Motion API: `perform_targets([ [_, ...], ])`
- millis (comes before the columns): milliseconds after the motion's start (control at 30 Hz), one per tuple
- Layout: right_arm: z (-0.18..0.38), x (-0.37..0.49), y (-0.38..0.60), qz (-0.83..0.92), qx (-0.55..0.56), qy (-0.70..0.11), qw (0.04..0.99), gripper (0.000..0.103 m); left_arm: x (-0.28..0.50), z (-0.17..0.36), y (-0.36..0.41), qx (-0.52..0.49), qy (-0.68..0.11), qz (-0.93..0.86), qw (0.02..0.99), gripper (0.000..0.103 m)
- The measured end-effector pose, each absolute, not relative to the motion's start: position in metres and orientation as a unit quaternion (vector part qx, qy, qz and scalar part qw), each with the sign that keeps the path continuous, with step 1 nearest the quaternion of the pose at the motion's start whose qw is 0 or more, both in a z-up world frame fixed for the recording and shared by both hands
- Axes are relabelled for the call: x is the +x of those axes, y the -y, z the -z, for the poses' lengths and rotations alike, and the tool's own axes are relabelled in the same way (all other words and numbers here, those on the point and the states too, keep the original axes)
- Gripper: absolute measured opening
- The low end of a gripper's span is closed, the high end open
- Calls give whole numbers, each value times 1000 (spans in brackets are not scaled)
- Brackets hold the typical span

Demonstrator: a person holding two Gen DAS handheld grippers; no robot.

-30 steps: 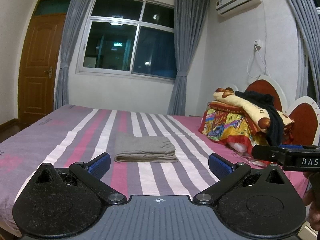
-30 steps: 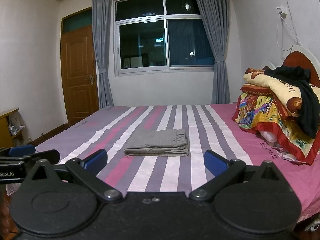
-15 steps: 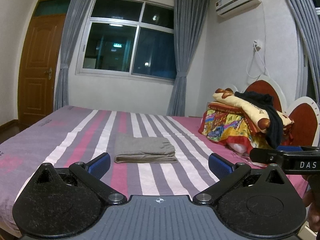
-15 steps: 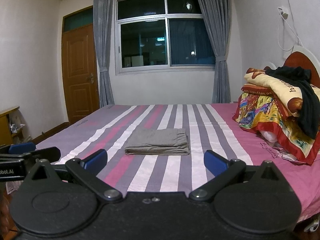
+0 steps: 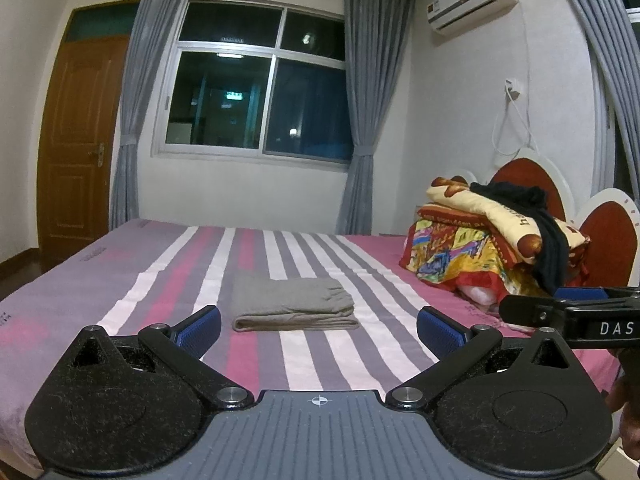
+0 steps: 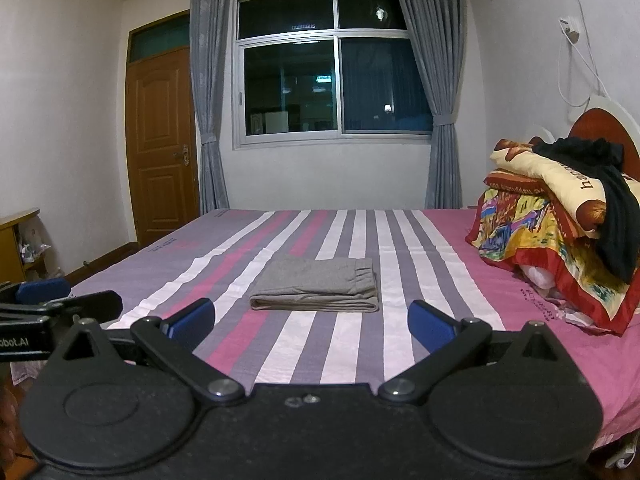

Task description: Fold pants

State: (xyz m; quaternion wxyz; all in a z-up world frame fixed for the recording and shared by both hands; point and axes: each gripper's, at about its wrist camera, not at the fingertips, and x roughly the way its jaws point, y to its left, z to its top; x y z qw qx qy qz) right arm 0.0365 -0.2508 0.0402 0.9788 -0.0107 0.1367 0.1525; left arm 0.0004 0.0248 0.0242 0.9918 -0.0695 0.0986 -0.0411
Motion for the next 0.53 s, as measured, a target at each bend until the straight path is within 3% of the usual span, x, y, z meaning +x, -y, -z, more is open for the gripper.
perform_targets([
  [533, -42, 43, 262, -155, -20, -135, 978, 103, 3, -30, -20, -61, -75, 60, 994, 103],
])
